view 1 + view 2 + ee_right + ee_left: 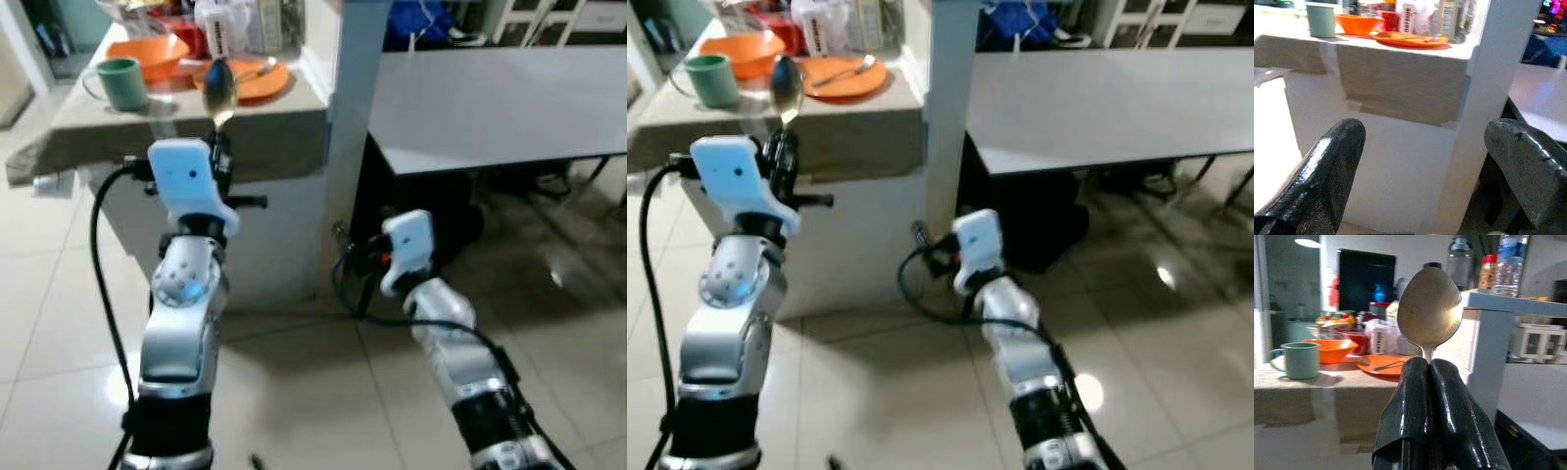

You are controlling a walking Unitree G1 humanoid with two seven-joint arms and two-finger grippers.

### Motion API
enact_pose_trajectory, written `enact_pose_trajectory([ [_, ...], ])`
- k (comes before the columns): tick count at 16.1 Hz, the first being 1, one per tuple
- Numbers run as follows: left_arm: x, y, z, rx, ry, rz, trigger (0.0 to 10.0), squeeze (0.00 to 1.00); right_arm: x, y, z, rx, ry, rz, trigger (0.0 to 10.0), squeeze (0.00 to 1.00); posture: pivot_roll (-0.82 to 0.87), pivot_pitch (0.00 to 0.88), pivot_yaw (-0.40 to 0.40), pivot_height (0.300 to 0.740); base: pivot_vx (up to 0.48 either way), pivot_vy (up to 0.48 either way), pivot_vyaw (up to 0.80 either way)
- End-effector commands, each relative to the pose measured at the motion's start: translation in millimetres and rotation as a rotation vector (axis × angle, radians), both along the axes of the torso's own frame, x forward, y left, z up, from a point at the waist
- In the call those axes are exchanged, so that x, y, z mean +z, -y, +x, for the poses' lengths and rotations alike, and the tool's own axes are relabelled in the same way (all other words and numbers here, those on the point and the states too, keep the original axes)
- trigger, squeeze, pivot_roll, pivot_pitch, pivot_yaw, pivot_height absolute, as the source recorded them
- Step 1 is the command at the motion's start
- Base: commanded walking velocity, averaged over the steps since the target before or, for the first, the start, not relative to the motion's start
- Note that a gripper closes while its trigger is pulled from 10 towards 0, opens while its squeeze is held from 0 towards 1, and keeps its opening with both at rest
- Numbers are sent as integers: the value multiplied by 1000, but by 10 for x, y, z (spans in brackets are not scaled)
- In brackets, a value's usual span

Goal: Setting the table

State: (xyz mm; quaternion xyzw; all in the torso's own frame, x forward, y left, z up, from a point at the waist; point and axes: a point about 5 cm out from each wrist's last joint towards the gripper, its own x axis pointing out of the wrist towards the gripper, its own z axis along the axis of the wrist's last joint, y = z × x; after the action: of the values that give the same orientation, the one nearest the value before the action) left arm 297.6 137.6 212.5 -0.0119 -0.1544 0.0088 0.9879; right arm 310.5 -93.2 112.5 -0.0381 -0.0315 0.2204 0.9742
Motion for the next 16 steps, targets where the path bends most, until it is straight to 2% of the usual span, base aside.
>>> enact_pose_trajectory([
  [1, 27, 60, 23, -10, 6, -1, 0, 59, 28, 90, 32, -28, 13, -28, 10000, 0, -53, 0, 26, 740, 244, -412, 794],
  [7, -28, 115, 85, -11, -18, -15, 0, 86, -4, 112, -3, -41, 3, -41, 10000, 0, -77, 0, 33, 740, 257, -402, 790],
  [9, -36, 154, 108, -28, -21, -22, 0, 67, 14, 161, 15, -68, -2, -8, 10000, 0, -86, 0, 36, 740, 259, -401, 0],
  [16, -8, 292, 131, -127, 7, -16, 0, 47, 44, 148, 14, -70, 18, -16, 10000, 0, -108, 0, 48, 740, 254, -403, 0],
])
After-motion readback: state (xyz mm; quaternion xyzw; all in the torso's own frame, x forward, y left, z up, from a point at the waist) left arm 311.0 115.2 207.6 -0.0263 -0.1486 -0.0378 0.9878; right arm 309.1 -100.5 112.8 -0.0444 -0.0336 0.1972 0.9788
